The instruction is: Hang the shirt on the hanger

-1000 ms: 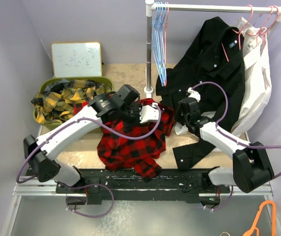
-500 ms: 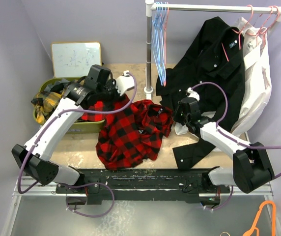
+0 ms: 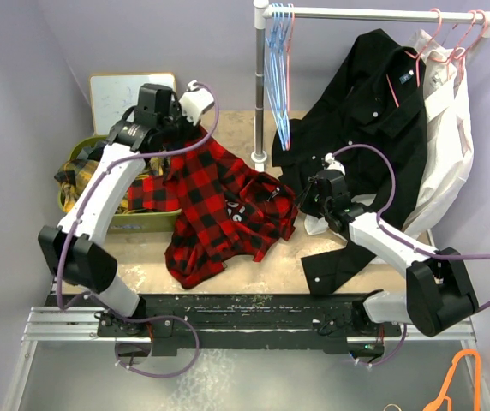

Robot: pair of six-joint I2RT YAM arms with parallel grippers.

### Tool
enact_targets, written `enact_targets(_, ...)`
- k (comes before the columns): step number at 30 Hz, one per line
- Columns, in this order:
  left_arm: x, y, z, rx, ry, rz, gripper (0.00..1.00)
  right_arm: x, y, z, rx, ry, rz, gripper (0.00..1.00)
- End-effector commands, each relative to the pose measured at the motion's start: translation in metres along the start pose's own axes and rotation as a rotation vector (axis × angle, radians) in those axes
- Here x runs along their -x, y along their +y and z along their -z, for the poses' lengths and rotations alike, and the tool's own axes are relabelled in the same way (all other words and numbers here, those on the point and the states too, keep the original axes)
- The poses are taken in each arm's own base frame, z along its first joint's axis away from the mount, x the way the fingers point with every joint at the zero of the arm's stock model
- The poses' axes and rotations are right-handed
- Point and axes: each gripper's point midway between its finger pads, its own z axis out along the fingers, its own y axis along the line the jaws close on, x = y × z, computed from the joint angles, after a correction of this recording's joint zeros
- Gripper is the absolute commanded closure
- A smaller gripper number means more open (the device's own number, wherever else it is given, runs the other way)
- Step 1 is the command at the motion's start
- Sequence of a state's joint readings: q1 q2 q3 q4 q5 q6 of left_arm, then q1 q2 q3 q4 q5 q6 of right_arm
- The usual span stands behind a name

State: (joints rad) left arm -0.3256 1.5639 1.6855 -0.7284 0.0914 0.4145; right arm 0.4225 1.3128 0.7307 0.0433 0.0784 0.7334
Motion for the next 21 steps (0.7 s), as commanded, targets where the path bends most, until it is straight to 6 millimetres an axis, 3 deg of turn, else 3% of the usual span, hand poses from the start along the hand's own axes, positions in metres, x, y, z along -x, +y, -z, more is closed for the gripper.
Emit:
enact_targets(1,-0.007,0.024,-0.028,0.038,0.015,0.096,1.0,0.002,0.011,0.007,0.051,0.004,-0.027,1.0)
enact_targets(7,-0.047,0.036,-0.056,0.034,0.112,0.221,1.0,-0.006,0.005,0.018,0.038,0.031,-0.033,1.0)
enact_targets(15,-0.082,0.041,-0.067,-0.016,0.171,0.33,1.0,-0.013,-0.005,0.043,0.021,0.042,-0.037,1.0)
enact_targets(21,-0.107,0.03,-0.074,-0.041,0.22,0.351,1.0,-0.029,-0.021,0.057,-0.017,0.069,-0.039,1.0)
